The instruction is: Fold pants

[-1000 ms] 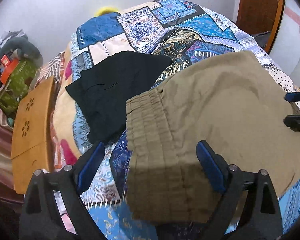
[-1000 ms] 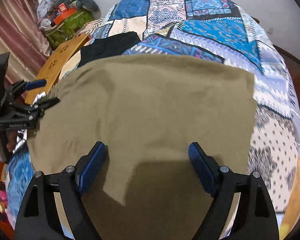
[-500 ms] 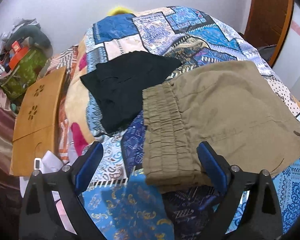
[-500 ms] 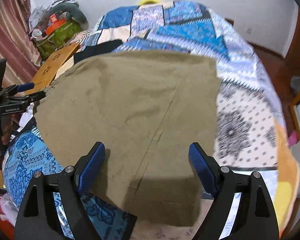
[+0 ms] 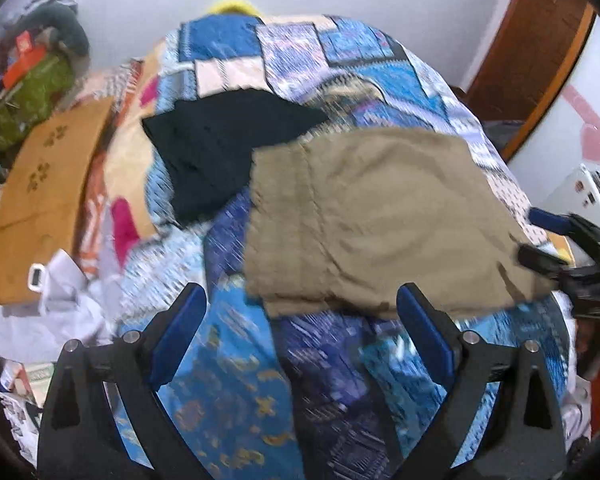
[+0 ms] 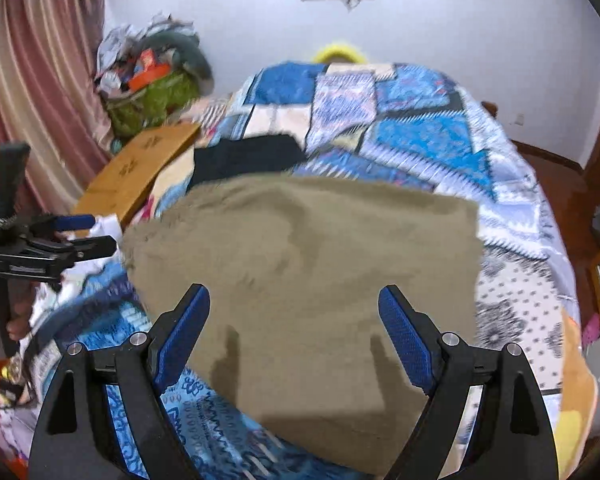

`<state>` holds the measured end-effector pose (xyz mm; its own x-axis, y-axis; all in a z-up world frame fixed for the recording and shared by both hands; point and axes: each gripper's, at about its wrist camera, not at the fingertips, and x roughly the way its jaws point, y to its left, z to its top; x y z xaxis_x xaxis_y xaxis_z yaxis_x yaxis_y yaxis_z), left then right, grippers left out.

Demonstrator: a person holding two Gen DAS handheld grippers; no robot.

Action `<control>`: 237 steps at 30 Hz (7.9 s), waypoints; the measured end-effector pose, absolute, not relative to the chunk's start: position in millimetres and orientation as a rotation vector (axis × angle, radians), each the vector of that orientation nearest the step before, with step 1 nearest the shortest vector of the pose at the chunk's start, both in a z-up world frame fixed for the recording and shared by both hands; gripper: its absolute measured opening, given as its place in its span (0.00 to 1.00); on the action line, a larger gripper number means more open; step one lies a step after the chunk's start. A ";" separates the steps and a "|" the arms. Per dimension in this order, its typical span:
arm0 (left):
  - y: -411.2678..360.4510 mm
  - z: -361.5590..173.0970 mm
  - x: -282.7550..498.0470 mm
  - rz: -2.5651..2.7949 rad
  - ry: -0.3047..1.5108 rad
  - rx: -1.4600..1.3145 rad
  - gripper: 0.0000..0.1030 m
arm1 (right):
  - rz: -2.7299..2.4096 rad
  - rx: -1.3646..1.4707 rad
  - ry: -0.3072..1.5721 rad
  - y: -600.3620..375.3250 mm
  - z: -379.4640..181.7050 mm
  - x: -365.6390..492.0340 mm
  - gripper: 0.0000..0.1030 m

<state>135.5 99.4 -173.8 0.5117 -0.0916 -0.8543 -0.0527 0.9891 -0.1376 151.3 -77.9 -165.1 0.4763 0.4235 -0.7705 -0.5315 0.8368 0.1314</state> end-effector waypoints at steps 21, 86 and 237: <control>103.9 -218.4 191.4 -0.266 1.213 -0.612 0.94 | 0.608 -0.075 1.020 -88.8 -197.2 145.6 0.84; -24.5 -85.8 180.3 -0.309 0.860 0.093 0.77 | 0.472 0.005 0.932 -155.5 -185.1 117.8 0.82; 77.9 -144.6 210.2 -0.156 0.921 -0.014 0.03 | 0.494 0.121 0.914 -166.9 -157.0 176.4 0.09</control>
<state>210.2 77.9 -144.6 0.5947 -0.1402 -0.7916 0.1278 0.9886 -0.0790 176.4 -166.9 -157.0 0.5072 0.4594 -0.7291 -0.3586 0.8819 0.3062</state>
